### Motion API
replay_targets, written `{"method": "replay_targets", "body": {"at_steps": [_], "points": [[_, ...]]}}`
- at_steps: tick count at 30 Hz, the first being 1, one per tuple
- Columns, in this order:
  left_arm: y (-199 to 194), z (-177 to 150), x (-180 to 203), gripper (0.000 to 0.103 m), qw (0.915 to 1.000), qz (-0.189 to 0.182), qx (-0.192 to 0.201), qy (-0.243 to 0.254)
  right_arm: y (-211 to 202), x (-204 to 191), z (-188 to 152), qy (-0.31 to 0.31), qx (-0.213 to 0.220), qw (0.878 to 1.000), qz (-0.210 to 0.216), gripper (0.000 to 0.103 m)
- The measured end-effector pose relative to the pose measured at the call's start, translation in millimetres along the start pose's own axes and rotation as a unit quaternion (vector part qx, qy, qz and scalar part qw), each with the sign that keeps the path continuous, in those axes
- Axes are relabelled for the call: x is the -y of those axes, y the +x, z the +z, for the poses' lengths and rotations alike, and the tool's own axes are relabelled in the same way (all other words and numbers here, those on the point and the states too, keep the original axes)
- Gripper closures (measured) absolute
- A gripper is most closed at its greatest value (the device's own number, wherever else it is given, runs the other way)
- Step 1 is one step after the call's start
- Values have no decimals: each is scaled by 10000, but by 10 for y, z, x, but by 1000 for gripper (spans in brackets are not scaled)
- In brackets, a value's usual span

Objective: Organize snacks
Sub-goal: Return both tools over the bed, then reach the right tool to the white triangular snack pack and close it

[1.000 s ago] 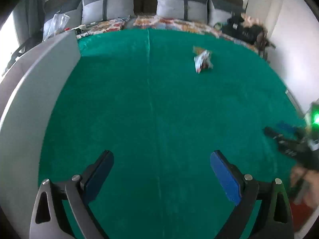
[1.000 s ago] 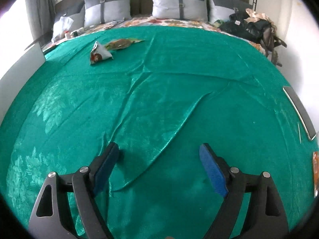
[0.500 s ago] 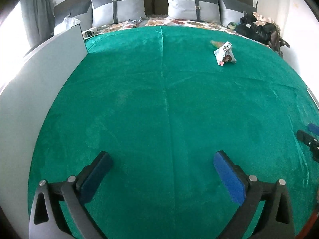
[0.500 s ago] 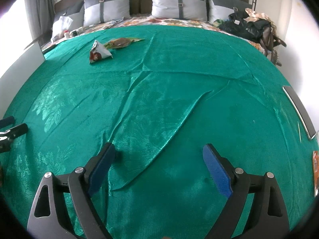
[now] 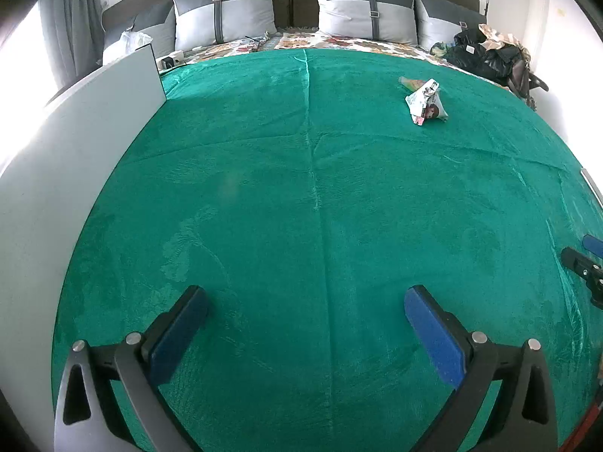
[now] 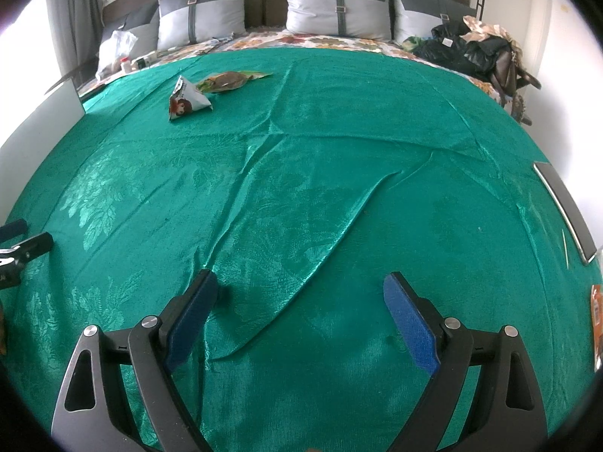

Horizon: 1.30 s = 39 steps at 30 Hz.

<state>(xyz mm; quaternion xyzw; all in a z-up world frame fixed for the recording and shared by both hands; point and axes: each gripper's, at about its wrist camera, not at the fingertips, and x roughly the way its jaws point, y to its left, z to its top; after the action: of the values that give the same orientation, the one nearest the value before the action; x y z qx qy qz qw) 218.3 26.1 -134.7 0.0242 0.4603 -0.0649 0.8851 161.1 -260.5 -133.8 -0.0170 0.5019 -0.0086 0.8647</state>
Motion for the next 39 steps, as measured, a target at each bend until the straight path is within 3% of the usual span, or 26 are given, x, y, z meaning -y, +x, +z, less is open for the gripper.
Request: {"method": "replay_targets", "body": {"at_steps": [21,23,28,31,34,39], "points": [[10,7,-2,0,10000,-12,-4,12,6,21,6,-15,-31,10000,47,10],[10,7,-2,0,10000,-13,-5,14,50,-4,115,-125,-264,9995,107,10],[12,9,-2,0,10000,-19,-8,19,84,-242,772,33,158,9964,831,13],[15,10,-2,0,10000,-19,-8,21,328,-481,1207,105,29,9920,1259,13],[17,13,-4,0,10000,-21,-8,21,601,-748,1514,-16,-104,9922,1239,14],[20,15,-2,0,10000,-23,-9,22,1014,-1118,1726,-276,-444,9941,955,16]]}}
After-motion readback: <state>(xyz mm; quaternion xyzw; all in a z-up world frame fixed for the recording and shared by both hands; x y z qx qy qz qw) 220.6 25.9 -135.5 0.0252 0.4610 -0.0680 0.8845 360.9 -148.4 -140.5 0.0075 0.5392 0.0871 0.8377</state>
